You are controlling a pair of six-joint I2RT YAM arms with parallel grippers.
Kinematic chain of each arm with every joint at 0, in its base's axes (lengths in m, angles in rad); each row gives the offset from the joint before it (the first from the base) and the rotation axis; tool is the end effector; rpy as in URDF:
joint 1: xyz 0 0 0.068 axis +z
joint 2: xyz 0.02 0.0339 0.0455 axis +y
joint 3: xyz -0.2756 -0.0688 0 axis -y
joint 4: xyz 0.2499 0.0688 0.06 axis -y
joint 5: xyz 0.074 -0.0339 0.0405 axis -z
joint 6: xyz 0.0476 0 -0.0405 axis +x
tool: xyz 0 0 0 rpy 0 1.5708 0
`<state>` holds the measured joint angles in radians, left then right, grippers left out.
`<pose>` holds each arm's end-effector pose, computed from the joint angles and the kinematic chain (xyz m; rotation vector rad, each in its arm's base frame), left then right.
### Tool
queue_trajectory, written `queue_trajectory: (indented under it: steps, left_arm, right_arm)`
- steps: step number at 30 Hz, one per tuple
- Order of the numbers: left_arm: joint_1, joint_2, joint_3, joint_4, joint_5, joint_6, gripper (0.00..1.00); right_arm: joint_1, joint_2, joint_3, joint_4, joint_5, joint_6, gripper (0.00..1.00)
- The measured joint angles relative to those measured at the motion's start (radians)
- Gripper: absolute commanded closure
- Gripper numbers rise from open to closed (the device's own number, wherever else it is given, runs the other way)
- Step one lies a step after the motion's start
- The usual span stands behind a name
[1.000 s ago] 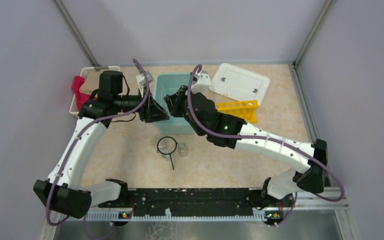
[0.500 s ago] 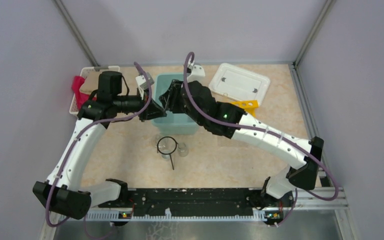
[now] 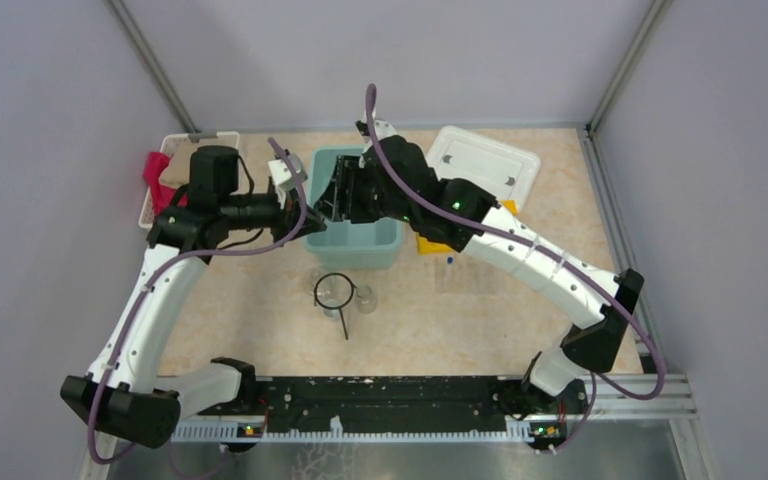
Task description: Organize the chemistry lab equipment
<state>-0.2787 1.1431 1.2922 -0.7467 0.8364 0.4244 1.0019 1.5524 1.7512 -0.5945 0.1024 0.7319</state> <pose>0.2128 -0.0976 0.4011 1.1274 1.7116 -0.8075 0.1980 0.3007 0.4505 -0.2128 2.1023 1.0022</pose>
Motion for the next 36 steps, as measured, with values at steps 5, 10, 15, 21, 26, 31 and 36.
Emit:
queue_trajectory:
  steps: [5, 10, 15, 21, 26, 31, 36]
  left_arm:
    - [0.000, -0.008, 0.000, -0.014, -0.003, 0.035, 1.00]
    - [0.000, -0.020, 0.000, -0.020, -0.002, 0.057, 1.00]
    - [0.000, -0.023, 0.000, -0.022, -0.004, 0.068, 1.00]
    - [0.000, -0.025, -0.003, -0.023, -0.006, 0.072, 1.00]
    - [0.000, -0.025, -0.009, -0.026, -0.009, 0.075, 1.00]
    - [0.000, -0.026, -0.013, -0.025, -0.013, 0.075, 0.88]
    - [-0.001, -0.026, -0.016, -0.022, -0.029, 0.055, 0.08]
  right_arm:
    - [-0.008, 0.031, 0.038, -0.014, -0.049, -0.004, 0.57]
    - [-0.018, 0.053, 0.051, -0.025, -0.056, -0.010, 0.63]
    - [-0.024, 0.068, 0.066, -0.034, -0.055, -0.019, 0.68]
    - [-0.025, 0.071, 0.072, -0.034, -0.060, -0.025, 0.73]
    - [-0.027, 0.079, 0.078, -0.032, -0.069, -0.026, 0.82]
    - [-0.029, 0.079, 0.079, -0.037, -0.074, -0.042, 1.00]
    - [-0.033, 0.077, 0.078, -0.057, -0.057, -0.061, 1.00]
